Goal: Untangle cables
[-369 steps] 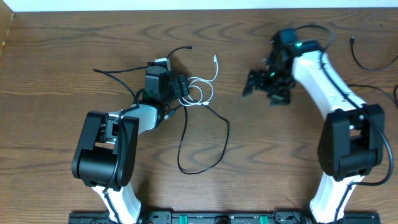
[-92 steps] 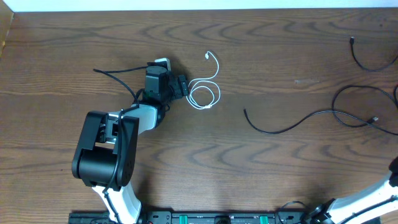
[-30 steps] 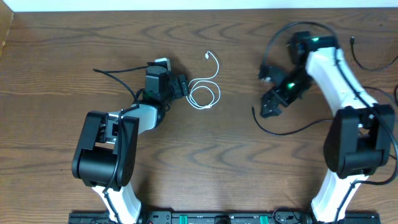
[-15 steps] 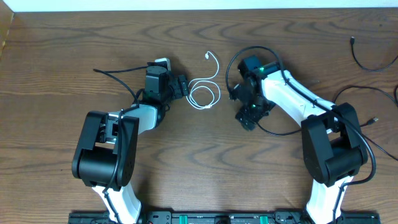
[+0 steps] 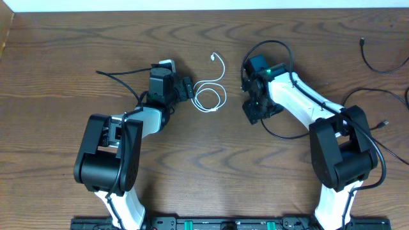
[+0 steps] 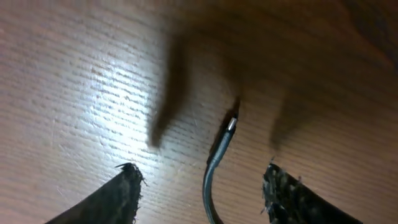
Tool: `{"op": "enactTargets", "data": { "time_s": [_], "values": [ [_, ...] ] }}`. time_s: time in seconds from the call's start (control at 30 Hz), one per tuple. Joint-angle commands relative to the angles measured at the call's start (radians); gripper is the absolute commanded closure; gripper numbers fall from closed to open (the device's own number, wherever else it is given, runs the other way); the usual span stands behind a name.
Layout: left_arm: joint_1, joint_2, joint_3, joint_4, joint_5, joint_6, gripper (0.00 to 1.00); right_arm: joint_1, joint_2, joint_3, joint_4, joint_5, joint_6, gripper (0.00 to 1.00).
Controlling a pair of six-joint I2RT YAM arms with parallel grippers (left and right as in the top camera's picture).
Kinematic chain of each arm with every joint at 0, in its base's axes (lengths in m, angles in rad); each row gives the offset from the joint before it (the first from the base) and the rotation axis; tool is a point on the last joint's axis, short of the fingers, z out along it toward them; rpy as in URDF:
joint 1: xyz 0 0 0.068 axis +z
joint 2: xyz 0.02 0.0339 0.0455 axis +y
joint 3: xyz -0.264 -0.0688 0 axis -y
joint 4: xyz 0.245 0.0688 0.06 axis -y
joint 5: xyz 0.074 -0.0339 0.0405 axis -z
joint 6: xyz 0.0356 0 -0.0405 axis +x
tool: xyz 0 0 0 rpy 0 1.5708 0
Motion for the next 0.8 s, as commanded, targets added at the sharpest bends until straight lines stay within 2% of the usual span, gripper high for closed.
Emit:
{"op": "enactTargets", "data": {
  "time_s": [0.0,0.23,0.43,0.6,0.67,0.77],
  "values": [
    [0.003,0.004,-0.002,-0.019,0.016,0.002,0.10,0.007,-0.001,-0.015,0.026,0.011,0.111,0.42],
    [0.003,0.004,-0.002,-0.018,0.016,0.002,0.11,0.007,-0.001,-0.068,0.106,0.013,0.198,0.47],
    [0.003,0.004,-0.002,-0.018,0.016,0.002,0.11,0.007,-0.001,-0.114,0.142,0.023,0.210,0.53],
    [0.003,0.004,-0.002,-0.018,0.016,0.002,0.11,0.007,-0.001,-0.138,0.168,0.094,0.305,0.60],
    [0.003,0.004,-0.002,-0.018,0.016,0.002,0.10,0.007,-0.001,-0.156,0.204,0.092,0.306,0.64],
    [0.003,0.004,-0.002,-0.018,0.016,0.002,0.11,0.006,-0.001,-0.180,0.242,0.091,0.326,0.78]
  ]
}}
